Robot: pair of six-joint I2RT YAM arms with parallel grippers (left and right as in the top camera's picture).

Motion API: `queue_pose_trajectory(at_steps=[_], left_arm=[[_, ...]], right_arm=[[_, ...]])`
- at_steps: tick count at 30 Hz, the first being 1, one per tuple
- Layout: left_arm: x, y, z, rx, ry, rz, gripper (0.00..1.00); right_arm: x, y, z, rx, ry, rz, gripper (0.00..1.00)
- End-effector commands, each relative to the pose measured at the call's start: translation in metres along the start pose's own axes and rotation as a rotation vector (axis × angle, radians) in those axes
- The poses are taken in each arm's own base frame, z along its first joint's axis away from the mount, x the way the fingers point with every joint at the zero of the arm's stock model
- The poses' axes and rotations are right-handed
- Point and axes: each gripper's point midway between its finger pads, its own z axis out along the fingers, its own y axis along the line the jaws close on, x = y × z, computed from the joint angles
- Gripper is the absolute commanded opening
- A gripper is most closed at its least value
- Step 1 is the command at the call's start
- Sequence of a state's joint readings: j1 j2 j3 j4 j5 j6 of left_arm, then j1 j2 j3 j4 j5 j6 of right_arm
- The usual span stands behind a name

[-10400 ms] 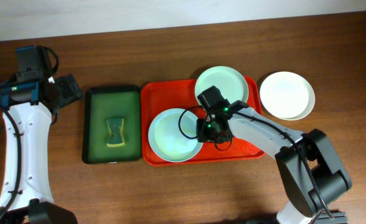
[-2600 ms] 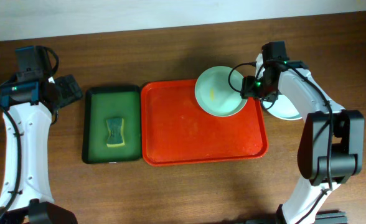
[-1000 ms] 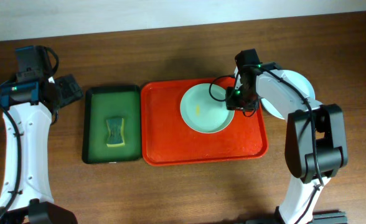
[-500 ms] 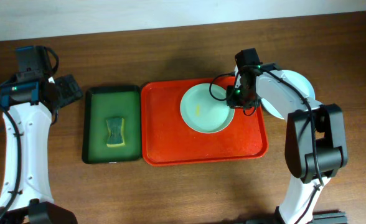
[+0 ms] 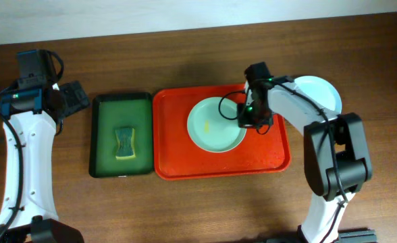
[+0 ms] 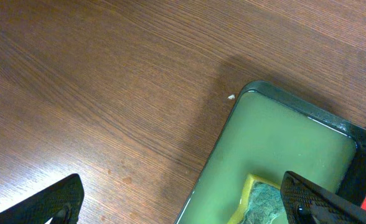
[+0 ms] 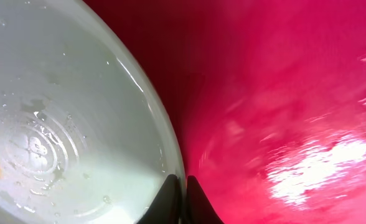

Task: Clean dirty plates on tray and stack at the side

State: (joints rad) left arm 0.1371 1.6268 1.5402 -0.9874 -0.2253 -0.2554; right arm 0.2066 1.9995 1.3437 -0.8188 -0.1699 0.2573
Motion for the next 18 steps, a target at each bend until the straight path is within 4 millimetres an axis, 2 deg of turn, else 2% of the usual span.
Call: queue_pose_trajectory(at_steps=[1, 2, 4, 7, 12, 14, 18], left_arm=[[-0.003, 0.003, -0.004, -0.005, -0.014, -0.019, 0.99], [-0.003, 0.003, -0.004, -0.005, -0.014, -0.019, 0.99], [-0.003, 0.003, -0.004, -0.005, -0.014, -0.019, 0.99], [-0.003, 0.003, -0.004, -0.005, -0.014, -0.019, 0.99], [-0.003, 0.003, -0.004, -0.005, -0.014, -0.019, 0.99], [-0.003, 0.003, -0.004, -0.005, -0.014, -0.019, 0.99], [-0.003, 0.003, -0.004, -0.005, -0.014, -0.019, 0.99]], right_arm=[[0.016, 0.011, 0.003, -0.001, 0.044, 0.010, 0.07], [0.017, 0.011, 0.003, 0.000, 0.048, 0.010, 0.13], [0.016, 0.011, -0.004, 0.003, 0.055, 0.015, 0.36], [0.006, 0.019, -0.030, -0.002, 0.037, 0.000, 0.45], [-0.001, 0.028, -0.082, -0.009, 0.014, 0.006, 0.49], [0.001, 0.023, -0.105, -0.005, 0.020, 0.028, 0.49], [0.012, 0.010, -0.134, -0.001, 0.021, 0.066, 0.50]])
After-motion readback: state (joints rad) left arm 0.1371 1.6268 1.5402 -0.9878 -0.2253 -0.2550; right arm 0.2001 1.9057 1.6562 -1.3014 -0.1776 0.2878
